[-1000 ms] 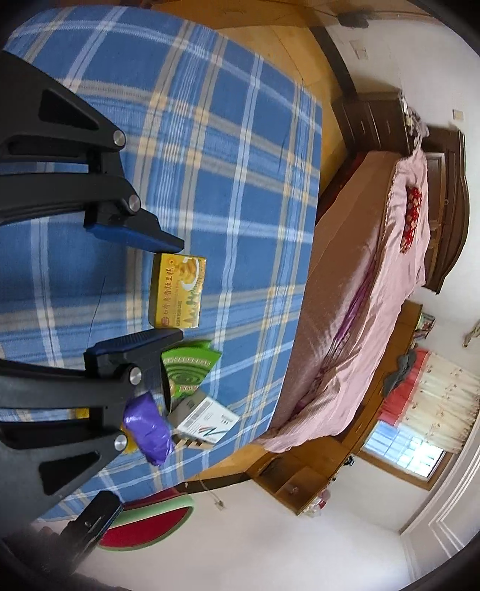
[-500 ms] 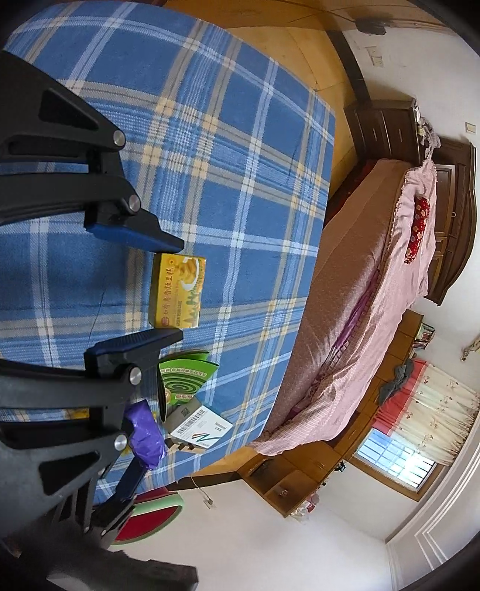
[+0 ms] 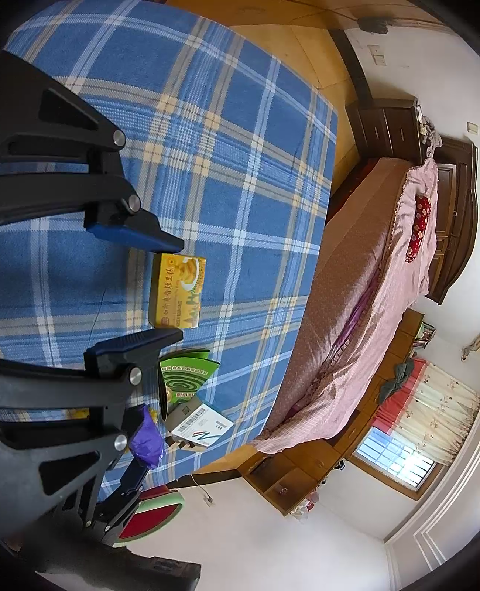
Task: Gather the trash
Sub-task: 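Grasp the gold box with the left tool while the right tool grasps the purple plastic bag, then carry both items to the red bucket and open the left tool to drop the gold box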
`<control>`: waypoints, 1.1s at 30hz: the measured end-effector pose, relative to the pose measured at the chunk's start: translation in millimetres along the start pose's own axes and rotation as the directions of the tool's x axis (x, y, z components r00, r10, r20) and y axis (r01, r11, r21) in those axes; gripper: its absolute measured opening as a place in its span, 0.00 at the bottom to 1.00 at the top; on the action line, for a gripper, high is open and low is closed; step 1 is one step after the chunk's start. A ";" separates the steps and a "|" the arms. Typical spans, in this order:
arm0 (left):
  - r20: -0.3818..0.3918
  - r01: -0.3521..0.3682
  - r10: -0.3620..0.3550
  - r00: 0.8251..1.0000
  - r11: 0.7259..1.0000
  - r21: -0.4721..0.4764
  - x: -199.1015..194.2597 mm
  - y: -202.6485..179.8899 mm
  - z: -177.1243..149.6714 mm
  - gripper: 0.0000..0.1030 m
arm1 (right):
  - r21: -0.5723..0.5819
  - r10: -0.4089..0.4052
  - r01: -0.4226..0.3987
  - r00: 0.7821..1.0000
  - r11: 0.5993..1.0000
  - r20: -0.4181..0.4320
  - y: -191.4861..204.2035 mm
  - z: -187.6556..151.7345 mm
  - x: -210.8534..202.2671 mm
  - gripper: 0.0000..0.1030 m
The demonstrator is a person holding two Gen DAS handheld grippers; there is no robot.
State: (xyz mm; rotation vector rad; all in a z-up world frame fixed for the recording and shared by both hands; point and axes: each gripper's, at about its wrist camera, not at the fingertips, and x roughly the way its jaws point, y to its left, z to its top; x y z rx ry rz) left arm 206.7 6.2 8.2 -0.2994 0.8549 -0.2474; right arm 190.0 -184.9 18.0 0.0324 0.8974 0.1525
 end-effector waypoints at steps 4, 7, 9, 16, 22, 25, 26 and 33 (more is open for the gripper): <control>0.009 0.007 -0.007 1.000 1.000 0.002 -3.4 -1.8 -0.4 0.40 | 0.040 0.022 -0.023 0.999 0.999 0.038 -4.9 -3.7 -18.3 0.66; 0.014 0.013 -0.013 1.000 1.000 0.005 -4.5 -3.9 -0.6 0.40 | 0.084 0.036 -0.043 0.996 0.996 0.084 -13.3 -7.1 -38.9 0.66; 0.017 0.017 -0.017 1.000 1.000 0.010 -5.1 -5.6 -0.8 0.40 | 0.107 0.034 -0.046 0.993 0.993 0.110 -19.9 -9.8 -51.8 0.66; 0.032 0.030 -0.032 0.999 0.999 0.037 -8.6 -15.8 -4.1 0.40 | 0.210 -0.003 -0.036 0.983 0.977 0.185 -53.3 -27.7 -96.0 0.66; 0.024 0.053 -0.055 0.998 0.995 0.079 -10.0 -32.5 -8.3 0.40 | 0.322 -0.087 0.014 0.973 0.947 0.213 -95.1 -55.2 -129.3 0.66; 0.026 0.055 -0.059 0.998 0.993 0.107 -15.0 -47.0 -10.5 0.40 | 0.381 -0.132 0.042 0.968 0.924 0.214 -118.3 -68.9 -143.7 0.66; 0.025 0.060 -0.063 0.998 0.992 0.114 -16.6 -50.4 -10.9 0.40 | 0.401 -0.145 0.048 0.966 0.915 0.214 -126.5 -73.1 -148.0 0.66; -0.004 0.102 -0.103 0.995 0.976 0.190 -29.9 -94.3 -20.7 0.40 | 0.516 -0.204 0.055 0.950 0.855 0.237 -177.2 -103.2 -177.1 0.66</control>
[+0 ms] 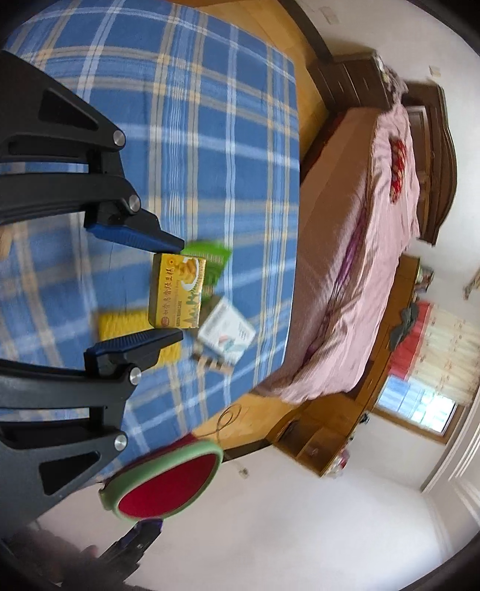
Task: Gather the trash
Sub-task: 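Carry both items to the red bucket and open the left tool to drop the gold box, then lower the purple bag into the bucket and open the right tool while the left tool returns to the table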
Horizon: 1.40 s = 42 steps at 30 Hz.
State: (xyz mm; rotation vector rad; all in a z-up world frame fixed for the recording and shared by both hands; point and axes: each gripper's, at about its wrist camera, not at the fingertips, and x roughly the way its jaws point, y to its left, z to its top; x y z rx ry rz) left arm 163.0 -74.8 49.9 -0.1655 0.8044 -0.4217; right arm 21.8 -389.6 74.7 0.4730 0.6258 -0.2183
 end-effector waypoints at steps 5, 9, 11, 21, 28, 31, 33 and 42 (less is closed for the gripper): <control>-0.011 0.049 -0.048 0.999 0.996 0.075 -3.4 -48.8 0.3 0.40 | 0.056 -0.013 0.012 1.000 0.998 0.021 -31.2 1.9 -11.3 0.66; -0.038 0.099 -0.095 0.995 0.986 0.132 4.8 -91.3 -0.3 0.40 | 0.096 -0.030 0.026 0.999 0.995 0.033 -55.4 4.6 -19.9 0.66; -0.060 0.123 -0.115 0.992 0.980 0.155 11.1 -110.5 -1.9 0.40 | 0.112 -0.034 0.029 0.999 0.993 0.041 -65.7 5.7 -23.4 0.66; -0.145 0.248 -0.214 0.966 0.927 0.280 47.6 -204.2 -15.4 0.40 | 0.197 -0.073 0.054 0.993 0.979 0.094 -120.6 6.7 -52.8 0.66; -0.196 0.294 -0.240 0.951 0.898 0.328 74.0 -250.1 -26.5 0.40 | 0.245 -0.098 0.066 0.988 0.967 0.119 -148.6 6.4 -64.6 0.66; -0.213 0.300 -0.237 0.948 0.891 0.341 83.0 -260.9 -31.1 0.40 | 0.261 -0.104 0.071 0.988 0.963 0.117 -157.4 5.6 -63.7 0.66; -0.222 0.304 -0.236 0.946 0.886 0.350 87.1 -267.0 -33.9 0.40 | 0.273 -0.107 0.073 0.988 0.959 0.111 -163.1 4.0 -62.1 0.66; -0.234 0.295 -0.216 0.948 0.875 0.384 96.0 -275.8 -39.3 0.50 | 0.294 -0.104 0.074 0.990 0.953 0.090 -169.8 2.2 -53.8 0.66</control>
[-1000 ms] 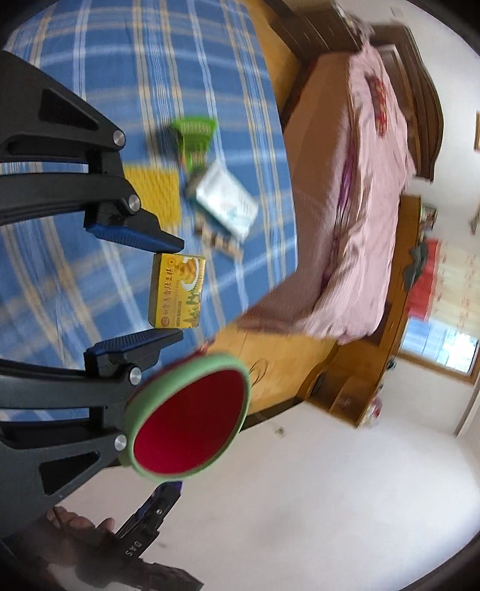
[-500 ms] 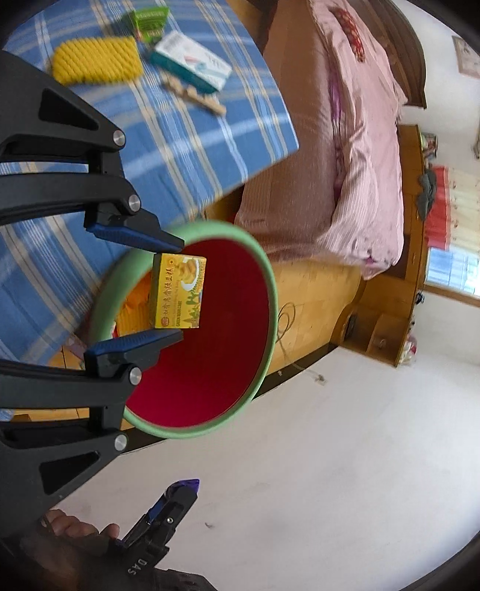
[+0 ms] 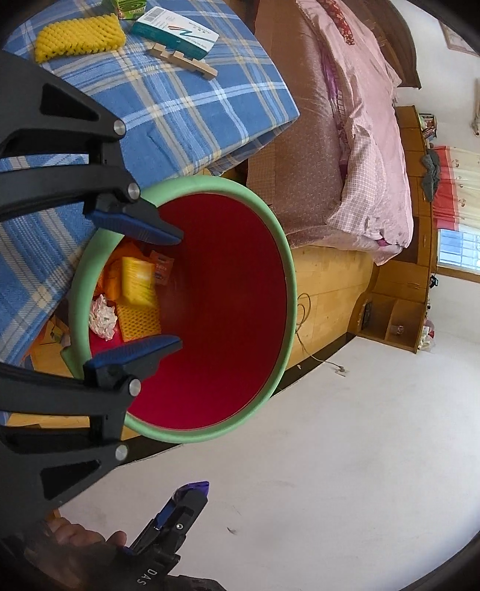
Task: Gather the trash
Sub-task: 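Lower the purple bag into the bucket and open the right tool while the left tool returns to the table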
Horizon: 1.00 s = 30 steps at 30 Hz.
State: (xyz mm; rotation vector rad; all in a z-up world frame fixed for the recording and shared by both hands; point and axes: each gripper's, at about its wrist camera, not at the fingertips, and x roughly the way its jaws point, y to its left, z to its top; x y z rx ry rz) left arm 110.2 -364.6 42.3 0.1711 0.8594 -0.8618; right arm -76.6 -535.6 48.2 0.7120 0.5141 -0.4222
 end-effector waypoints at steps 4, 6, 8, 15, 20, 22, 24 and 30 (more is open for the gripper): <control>0.002 -0.003 0.003 1.000 1.000 -0.018 -3.4 2.6 -1.7 0.50 | -0.008 0.006 -0.006 1.000 1.000 -0.007 5.0 -1.1 1.3 0.66; 0.003 -0.003 0.003 1.000 0.999 -0.032 -3.8 7.7 -1.4 0.50 | -0.016 0.013 -0.013 1.000 1.000 -0.011 6.9 1.1 2.8 0.66; 0.005 -0.006 0.007 1.000 0.999 -0.048 -7.1 12.1 -2.8 0.50 | -0.026 0.021 -0.021 1.000 0.999 -0.015 11.0 1.3 5.6 0.66; 0.011 -0.030 0.031 0.999 0.995 -0.096 -20.7 28.4 -7.2 0.50 | -0.095 0.066 -0.070 0.997 0.993 -0.042 40.5 2.4 21.3 0.66; 0.022 -0.047 0.050 0.999 0.990 -0.136 -31.5 42.7 -10.4 0.50 | -0.148 0.088 -0.098 0.993 0.984 -0.073 63.6 -0.5 38.0 0.66; 0.025 -0.054 0.058 0.998 0.987 -0.152 -35.7 49.4 -11.7 0.50 | -0.162 0.097 -0.109 0.992 0.981 -0.085 70.5 -2.5 43.0 0.66; 0.029 -0.062 0.068 0.997 0.984 -0.167 -39.4 55.5 -13.4 0.50 | -0.175 0.099 -0.116 0.990 0.978 -0.100 76.8 -4.7 48.4 0.66; 0.033 -0.083 0.092 0.995 0.974 -0.211 -49.2 74.4 -20.6 0.50 | -0.192 0.101 -0.126 0.986 0.973 -0.135 87.4 -10.4 59.9 0.67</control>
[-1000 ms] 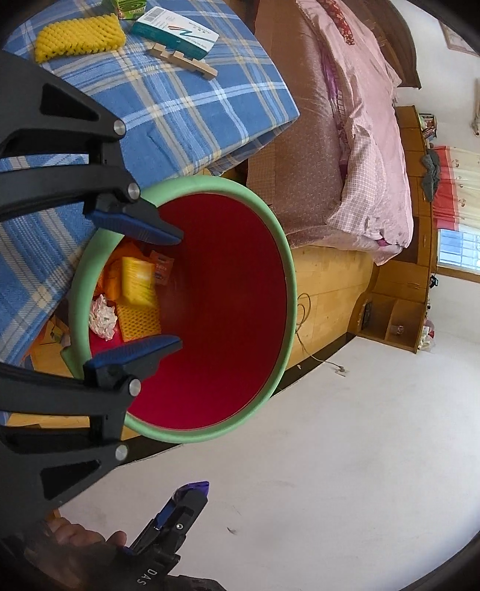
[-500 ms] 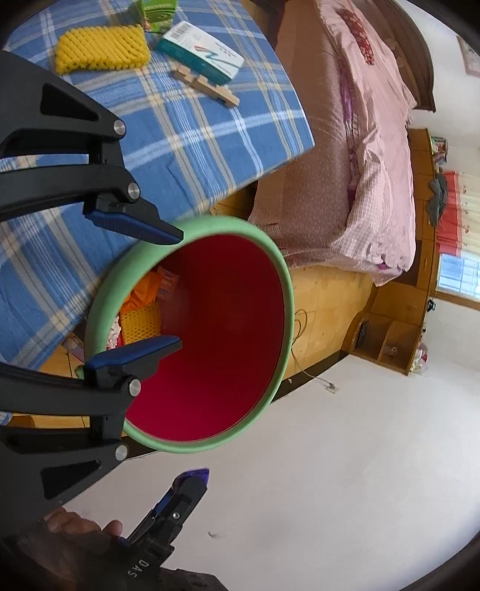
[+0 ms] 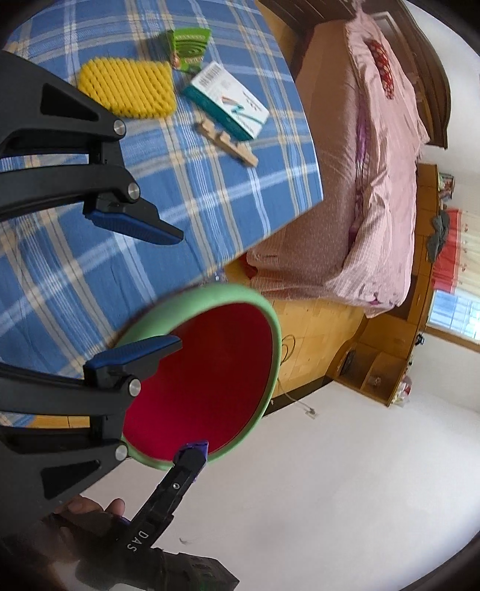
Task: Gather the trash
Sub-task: 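Lower the purple bag into the bucket and open the right tool while the left tool returns to the table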
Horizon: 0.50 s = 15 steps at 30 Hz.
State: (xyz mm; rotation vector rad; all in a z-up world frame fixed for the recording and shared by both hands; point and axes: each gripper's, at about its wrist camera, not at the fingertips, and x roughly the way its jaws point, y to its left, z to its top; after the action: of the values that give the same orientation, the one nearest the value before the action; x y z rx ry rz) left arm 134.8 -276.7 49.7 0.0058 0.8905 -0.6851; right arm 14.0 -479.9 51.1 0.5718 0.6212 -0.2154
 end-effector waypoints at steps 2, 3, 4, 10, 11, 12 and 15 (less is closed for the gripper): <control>0.003 -0.009 0.009 1.000 1.000 -0.012 -3.0 6.4 -1.2 0.50 | -0.003 -0.005 0.005 1.000 1.000 -0.007 2.1 -0.9 3.2 0.70; 0.005 -0.014 0.014 1.000 1.000 -0.019 -5.2 10.2 -1.7 0.50 | -0.004 -0.006 0.006 1.000 1.000 -0.009 3.0 -0.9 4.7 0.74; 0.008 -0.017 0.017 1.000 1.000 -0.024 -6.7 12.9 -2.0 0.50 | -0.004 -0.007 0.007 1.000 1.000 -0.010 3.7 -1.0 5.6 0.76; 0.031 -0.042 0.044 0.999 0.998 -0.051 -22.8 30.4 -3.4 0.50 | -0.001 -0.012 0.012 1.000 1.000 0.002 8.2 -2.3 7.0 0.77; 0.033 -0.046 0.048 0.998 0.997 -0.053 -24.4 33.0 -3.2 0.50 | 0.001 -0.010 0.010 1.000 1.000 0.004 9.5 -2.7 6.7 0.77; 0.038 -0.052 0.054 0.998 0.997 -0.056 -27.5 36.3 -3.5 0.50 | 0.003 -0.007 0.007 1.000 1.000 0.007 10.9 -3.0 6.1 0.77; 0.052 -0.080 0.084 0.995 0.994 -0.070 -37.4 50.5 -2.7 0.50 | 0.011 -0.002 0.002 1.000 1.000 0.022 14.2 -3.0 4.1 0.77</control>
State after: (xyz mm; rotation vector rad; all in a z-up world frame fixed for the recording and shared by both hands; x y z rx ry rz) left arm 144.6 -215.6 61.2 -0.0371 0.8560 -0.5755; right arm 20.8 -466.7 52.9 0.5789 0.5994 -0.2266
